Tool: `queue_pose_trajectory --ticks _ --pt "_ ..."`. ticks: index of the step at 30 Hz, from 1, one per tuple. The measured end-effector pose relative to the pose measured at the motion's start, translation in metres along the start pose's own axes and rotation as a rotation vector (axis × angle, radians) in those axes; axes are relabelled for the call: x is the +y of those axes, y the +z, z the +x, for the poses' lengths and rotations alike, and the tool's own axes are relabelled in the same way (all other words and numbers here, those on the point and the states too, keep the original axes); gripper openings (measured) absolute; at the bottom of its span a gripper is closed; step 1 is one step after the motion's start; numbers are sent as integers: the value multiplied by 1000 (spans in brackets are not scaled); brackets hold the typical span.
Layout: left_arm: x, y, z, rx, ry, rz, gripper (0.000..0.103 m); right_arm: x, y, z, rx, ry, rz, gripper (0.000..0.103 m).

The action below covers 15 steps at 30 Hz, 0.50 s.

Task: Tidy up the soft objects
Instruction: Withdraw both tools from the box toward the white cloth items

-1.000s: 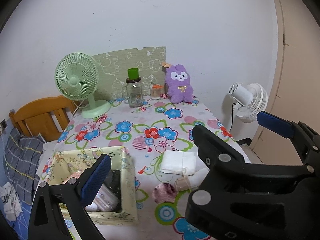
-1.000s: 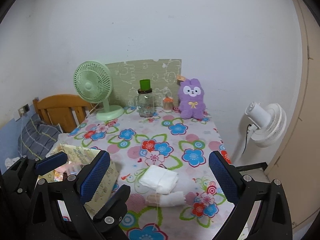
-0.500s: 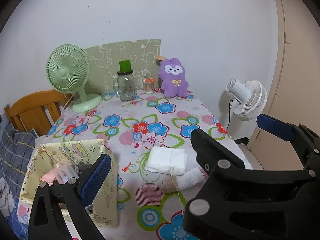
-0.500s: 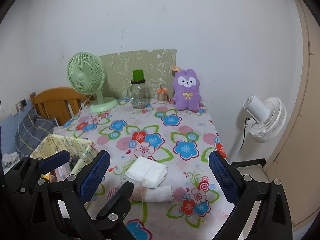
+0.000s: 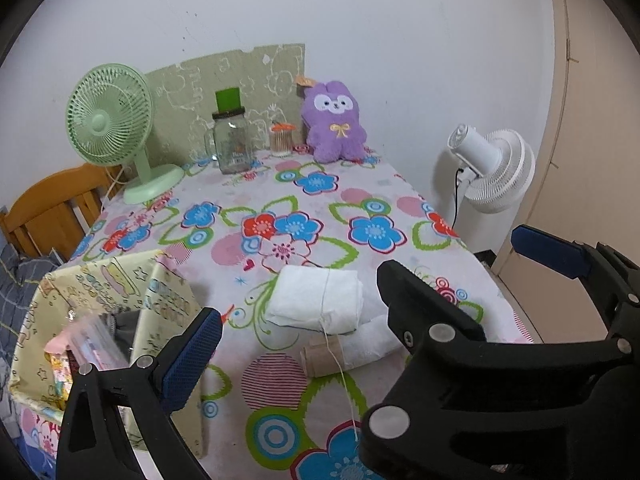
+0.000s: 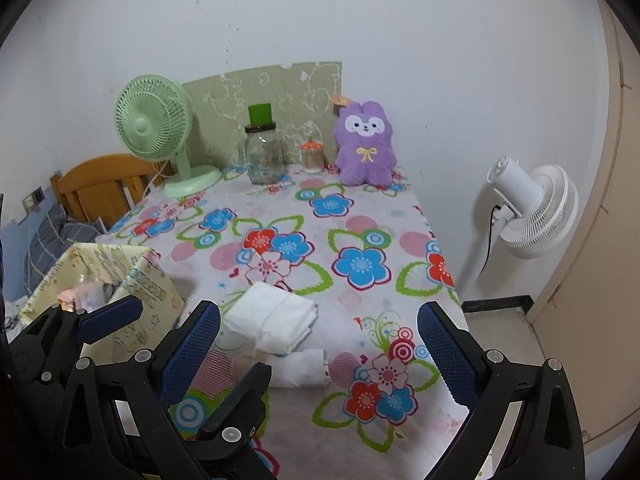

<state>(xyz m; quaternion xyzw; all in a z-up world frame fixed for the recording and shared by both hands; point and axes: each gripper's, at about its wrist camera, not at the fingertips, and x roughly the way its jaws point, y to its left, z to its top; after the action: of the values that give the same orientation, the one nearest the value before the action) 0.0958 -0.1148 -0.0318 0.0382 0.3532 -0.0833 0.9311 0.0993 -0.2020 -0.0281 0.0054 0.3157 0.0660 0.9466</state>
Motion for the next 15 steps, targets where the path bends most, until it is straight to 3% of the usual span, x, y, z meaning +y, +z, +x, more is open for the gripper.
queue_pose_trajectory --ticks 15 --pt "-1 -12 48 105 7 19 103 -6 -15 50 54 21 -36 100"
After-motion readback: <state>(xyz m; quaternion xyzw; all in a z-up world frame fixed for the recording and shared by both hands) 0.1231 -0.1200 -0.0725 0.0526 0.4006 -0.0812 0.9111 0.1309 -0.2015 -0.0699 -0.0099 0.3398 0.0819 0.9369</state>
